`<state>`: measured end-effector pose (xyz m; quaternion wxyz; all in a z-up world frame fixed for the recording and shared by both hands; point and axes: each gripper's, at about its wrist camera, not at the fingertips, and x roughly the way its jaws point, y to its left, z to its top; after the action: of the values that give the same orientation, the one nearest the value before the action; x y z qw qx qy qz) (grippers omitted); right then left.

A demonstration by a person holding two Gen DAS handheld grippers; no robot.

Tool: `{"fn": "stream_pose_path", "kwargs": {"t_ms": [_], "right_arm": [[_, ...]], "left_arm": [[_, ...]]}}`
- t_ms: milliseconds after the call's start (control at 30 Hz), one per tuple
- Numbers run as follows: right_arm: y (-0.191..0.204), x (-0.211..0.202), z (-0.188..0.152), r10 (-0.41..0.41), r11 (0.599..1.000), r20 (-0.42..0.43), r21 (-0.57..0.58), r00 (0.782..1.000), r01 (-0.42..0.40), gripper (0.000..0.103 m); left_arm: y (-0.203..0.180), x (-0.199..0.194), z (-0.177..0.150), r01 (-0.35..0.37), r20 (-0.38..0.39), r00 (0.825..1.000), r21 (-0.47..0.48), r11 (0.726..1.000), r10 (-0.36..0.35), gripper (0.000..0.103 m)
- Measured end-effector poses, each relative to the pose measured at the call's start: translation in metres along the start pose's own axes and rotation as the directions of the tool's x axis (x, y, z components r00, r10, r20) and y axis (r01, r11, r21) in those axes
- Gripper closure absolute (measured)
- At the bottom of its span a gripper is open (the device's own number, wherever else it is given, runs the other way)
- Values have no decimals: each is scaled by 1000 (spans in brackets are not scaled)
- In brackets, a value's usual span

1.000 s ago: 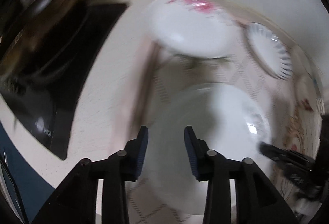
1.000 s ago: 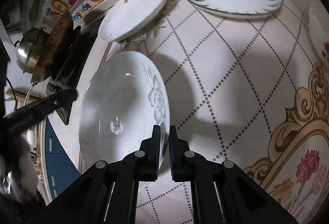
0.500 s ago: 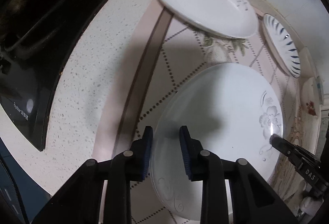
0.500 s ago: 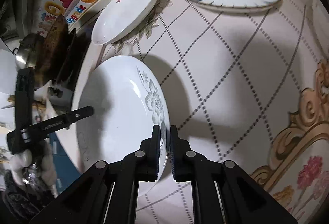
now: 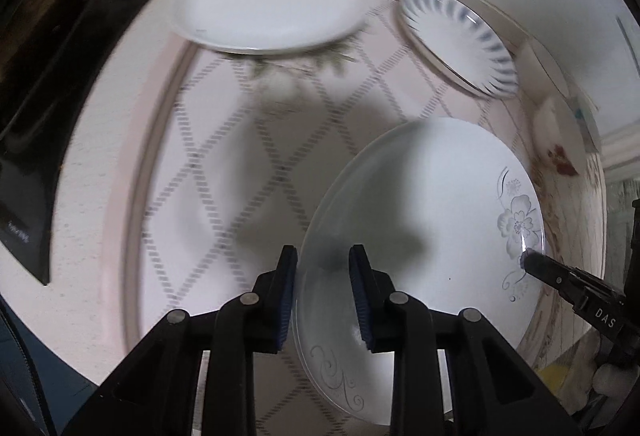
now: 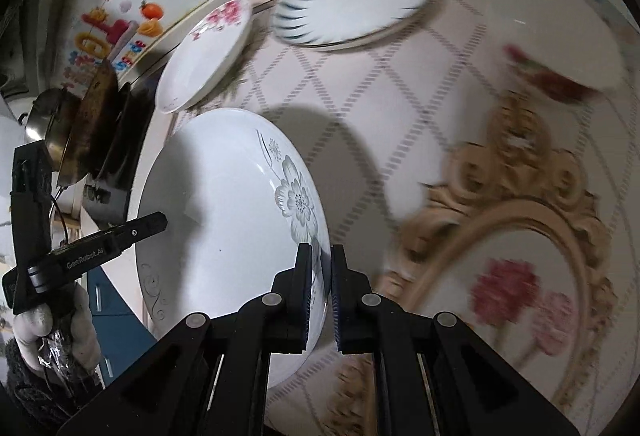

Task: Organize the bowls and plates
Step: 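Lift the grey-flower plate off the cloth with both tools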

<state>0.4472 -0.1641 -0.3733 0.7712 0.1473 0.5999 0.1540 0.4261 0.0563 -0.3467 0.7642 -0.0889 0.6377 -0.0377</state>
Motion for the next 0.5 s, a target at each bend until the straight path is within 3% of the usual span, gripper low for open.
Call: {"fn": "stream_pose_path", "kwargs": {"t_ms": [233, 500], "right_arm": [[-46, -14, -17, -36, 997, 0, 67, 999, 36, 92], [-63, -9, -25, -17, 996, -17, 89, 1000, 19, 92]], "left_arm": [[-34, 25, -1, -6, -51, 999, 68, 998, 9, 79], [-46, 35, -2, -66, -57, 996, 77, 995, 70, 78]]}}
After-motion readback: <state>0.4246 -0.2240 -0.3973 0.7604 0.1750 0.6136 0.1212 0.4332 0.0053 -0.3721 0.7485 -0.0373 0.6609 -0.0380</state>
